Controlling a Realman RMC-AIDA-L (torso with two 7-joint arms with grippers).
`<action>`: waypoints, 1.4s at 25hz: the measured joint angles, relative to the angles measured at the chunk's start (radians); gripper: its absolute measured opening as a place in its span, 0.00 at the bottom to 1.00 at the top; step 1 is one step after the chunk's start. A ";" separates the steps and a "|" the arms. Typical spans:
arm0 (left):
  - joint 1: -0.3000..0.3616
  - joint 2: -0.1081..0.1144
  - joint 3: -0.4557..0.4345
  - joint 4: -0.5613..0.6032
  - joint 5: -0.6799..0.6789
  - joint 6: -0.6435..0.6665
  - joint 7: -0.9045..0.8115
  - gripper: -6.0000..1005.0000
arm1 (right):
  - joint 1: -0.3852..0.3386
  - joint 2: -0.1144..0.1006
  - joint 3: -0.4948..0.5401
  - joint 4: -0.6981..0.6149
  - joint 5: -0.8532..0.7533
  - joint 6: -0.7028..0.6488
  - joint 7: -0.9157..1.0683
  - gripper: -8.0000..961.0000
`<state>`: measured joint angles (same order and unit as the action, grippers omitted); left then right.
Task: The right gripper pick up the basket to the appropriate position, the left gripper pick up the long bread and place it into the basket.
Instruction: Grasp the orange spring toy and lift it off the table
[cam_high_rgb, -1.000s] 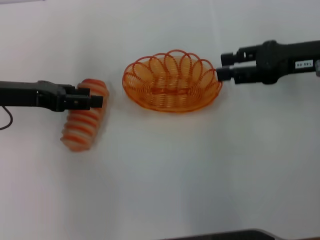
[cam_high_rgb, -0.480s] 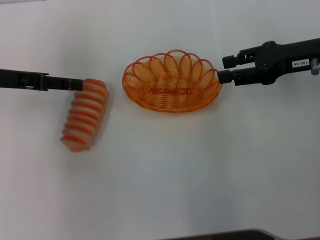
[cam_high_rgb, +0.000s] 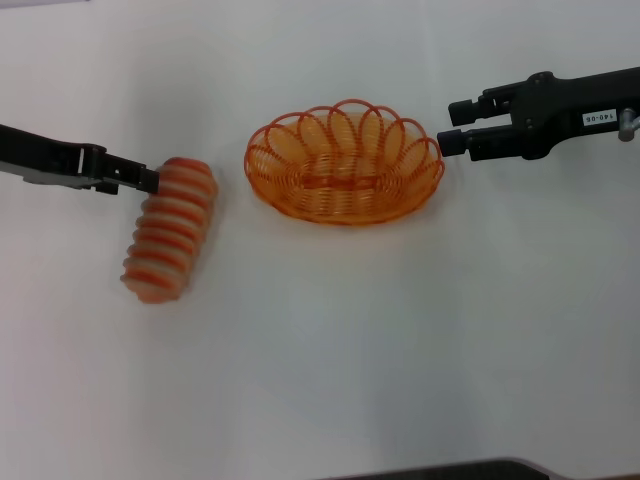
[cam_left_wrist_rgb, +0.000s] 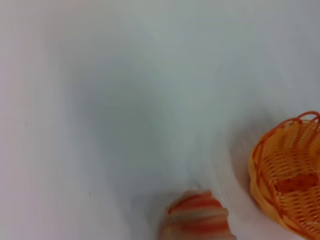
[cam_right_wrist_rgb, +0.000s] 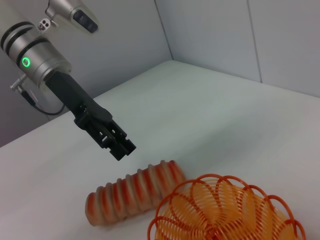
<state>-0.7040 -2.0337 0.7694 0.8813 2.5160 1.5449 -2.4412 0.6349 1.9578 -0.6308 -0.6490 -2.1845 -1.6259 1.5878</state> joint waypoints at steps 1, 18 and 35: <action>-0.002 0.000 0.009 -0.001 0.003 -0.004 -0.006 0.54 | 0.000 0.000 0.000 0.000 0.000 0.000 0.000 0.59; -0.054 -0.046 0.079 -0.017 0.126 -0.063 -0.043 0.51 | 0.029 -0.003 -0.003 0.000 -0.007 0.018 -0.015 0.59; -0.105 -0.057 0.155 -0.092 0.130 -0.088 -0.040 0.49 | 0.025 -0.004 -0.003 0.000 -0.008 0.047 -0.027 0.59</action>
<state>-0.8094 -2.0911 0.9249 0.7893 2.6458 1.4564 -2.4817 0.6598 1.9541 -0.6334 -0.6488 -2.1922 -1.5787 1.5604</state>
